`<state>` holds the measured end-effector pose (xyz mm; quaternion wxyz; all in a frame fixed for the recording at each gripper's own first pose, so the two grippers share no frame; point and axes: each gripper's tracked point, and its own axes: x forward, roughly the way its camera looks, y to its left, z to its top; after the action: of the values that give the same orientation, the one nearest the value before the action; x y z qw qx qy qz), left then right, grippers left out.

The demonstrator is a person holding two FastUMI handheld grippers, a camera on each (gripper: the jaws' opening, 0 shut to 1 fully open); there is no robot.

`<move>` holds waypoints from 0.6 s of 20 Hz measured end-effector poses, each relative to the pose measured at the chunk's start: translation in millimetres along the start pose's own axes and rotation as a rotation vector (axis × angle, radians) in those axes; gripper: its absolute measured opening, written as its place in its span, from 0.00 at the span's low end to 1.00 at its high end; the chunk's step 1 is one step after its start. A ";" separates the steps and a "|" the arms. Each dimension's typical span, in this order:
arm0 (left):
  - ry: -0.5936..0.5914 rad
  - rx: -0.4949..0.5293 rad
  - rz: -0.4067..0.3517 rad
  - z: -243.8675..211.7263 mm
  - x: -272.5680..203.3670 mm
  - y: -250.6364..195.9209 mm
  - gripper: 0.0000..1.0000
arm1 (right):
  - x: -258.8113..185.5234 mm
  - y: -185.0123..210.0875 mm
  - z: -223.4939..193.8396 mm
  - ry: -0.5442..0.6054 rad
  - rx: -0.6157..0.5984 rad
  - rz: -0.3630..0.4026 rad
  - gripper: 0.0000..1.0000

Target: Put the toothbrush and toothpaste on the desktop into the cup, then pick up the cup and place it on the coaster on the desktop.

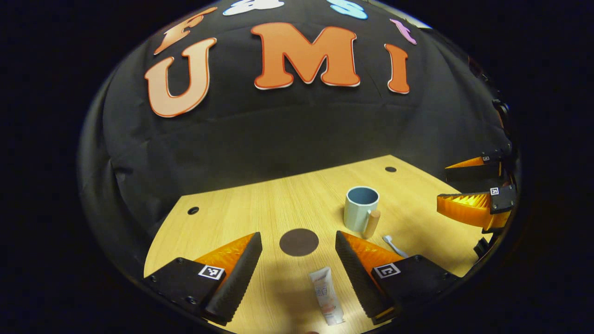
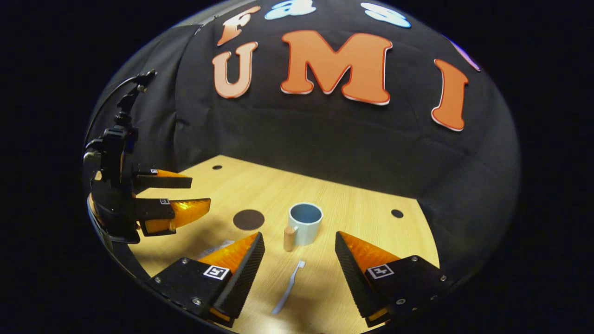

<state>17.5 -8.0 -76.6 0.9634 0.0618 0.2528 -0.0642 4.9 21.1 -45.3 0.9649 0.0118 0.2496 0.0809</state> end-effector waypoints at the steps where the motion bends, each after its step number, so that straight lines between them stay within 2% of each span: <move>1: 0.041 0.001 -0.020 -7.7 2.5 -4.8 1.00 | 3.1 2.6 -5.6 0.031 0.004 0.013 0.91; 2: 0.077 -0.007 -0.046 -16.9 3.9 -10.5 0.98 | 7.1 2.3 -10.8 0.057 0.011 0.023 0.86; 4: 0.155 -0.027 -0.087 -34.1 7.7 -19.6 0.98 | 10.9 5.0 -17.7 0.104 0.023 0.038 0.83; 9: 0.316 -0.064 -0.131 -47.3 2.1 -25.4 1.00 | 23.8 12.9 -47.7 0.260 0.055 0.065 0.82; 12: 0.370 -0.079 -0.150 -49.7 -4.8 -26.6 0.99 | 28.3 26.0 -74.6 0.395 0.116 0.133 0.81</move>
<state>-14.6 -26.2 -119.5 0.8949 0.0156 0.4315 -0.1132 -10.6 50.0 -122.5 0.8876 0.0679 0.4366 0.1306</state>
